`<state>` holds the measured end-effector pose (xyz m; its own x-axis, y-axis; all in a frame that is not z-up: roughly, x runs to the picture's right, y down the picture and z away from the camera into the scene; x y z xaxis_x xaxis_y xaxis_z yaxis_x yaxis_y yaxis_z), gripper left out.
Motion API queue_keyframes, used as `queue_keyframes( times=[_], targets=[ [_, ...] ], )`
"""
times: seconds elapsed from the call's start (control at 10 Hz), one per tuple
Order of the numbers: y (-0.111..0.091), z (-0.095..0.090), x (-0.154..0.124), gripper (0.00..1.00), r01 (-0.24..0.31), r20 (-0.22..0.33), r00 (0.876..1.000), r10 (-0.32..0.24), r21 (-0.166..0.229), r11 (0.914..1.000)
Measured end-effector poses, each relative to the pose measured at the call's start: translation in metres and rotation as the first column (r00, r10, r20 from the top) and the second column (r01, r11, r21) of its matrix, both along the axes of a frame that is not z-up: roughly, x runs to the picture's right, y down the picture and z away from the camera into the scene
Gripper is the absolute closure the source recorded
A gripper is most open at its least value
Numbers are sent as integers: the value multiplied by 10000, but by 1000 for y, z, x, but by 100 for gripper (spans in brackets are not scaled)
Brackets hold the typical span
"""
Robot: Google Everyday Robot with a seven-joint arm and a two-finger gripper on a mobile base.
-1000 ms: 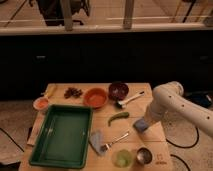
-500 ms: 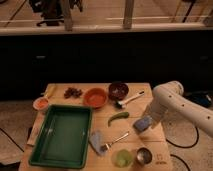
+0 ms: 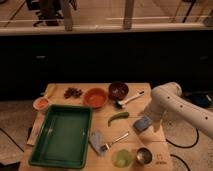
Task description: Place sponge in tray
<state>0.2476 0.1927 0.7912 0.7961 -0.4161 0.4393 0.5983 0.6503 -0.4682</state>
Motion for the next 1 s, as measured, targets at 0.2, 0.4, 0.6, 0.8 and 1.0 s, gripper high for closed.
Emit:
queue_keyframes(
  times=[0.2,0.4,0.6,0.8,1.0],
  targets=[
    [0,2,-2,29,-43,34,10000,43,-24,10000],
    [4,5,-2,29,-73,84,9999,74,-100,9999],
    [8,10,-2,29,-135,119,9998,136,-142,9998],
    [9,14,-3,29,-152,161,9997,155,-159,9998],
    [11,14,-3,29,-175,195,9997,179,-186,9997]
  ],
)
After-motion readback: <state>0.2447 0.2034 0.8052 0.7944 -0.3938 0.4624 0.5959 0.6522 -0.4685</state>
